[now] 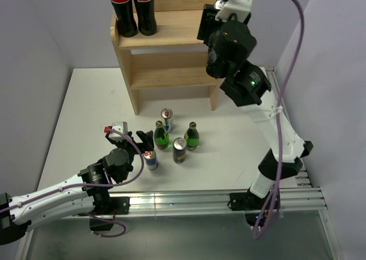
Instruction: Place and organize the beverage onto the shelf
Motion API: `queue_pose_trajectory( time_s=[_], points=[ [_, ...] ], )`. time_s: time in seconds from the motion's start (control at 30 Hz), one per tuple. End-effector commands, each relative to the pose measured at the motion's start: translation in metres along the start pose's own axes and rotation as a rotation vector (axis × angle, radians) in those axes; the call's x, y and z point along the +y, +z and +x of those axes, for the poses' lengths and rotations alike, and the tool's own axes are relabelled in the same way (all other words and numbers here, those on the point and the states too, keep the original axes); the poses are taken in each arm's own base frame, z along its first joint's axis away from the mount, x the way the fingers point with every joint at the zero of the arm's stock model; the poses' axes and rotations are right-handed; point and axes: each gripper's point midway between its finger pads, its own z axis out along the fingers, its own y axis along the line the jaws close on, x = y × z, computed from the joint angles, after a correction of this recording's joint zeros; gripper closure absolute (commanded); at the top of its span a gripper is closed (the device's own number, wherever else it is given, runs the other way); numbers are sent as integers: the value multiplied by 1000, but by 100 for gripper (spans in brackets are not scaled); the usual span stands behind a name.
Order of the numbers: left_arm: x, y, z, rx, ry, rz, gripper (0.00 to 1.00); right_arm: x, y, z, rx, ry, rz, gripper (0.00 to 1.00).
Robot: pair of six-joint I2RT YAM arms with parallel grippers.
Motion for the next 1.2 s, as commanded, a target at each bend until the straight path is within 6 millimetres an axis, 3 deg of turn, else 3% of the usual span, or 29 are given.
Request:
queue_pose_trajectory(
  time_s=[0.0,0.17,0.4,0.53,0.83,0.93,1.03,1.07,1.1,1.13,1.17],
  points=[
    [-14,-2,-17,-24,-68,39,1,-2,16,-19,-63,-52,9,100],
    [-14,-1,-13,-18,-57,42,1,-8,51,-2,-44,-28,14,100],
    [-14,0,-10,-16,-51,44,1,-21,84,27,-1,-20,50,100],
    [-15,2,-7,-12,-43,44,1,-24,96,46,35,-31,52,100],
    [-17,4,0,4,-32,42,1,-31,116,68,65,3,76,100],
    [-18,4,-1,3,-35,43,1,-33,123,78,80,8,86,91],
    [-16,4,-1,1,-33,37,1,-33,128,87,94,5,89,75],
    [-15,4,-2,-2,-36,37,1,-32,129,90,100,2,88,59],
    [-15,4,-1,-2,-35,37,1,-32,130,92,102,5,90,51],
    [-14,3,-1,-2,-35,37,1,-32,130,94,105,3,91,34],
    [-14,3,-1,-2,-36,37,1,-32,131,95,107,3,95,26]
  ],
)
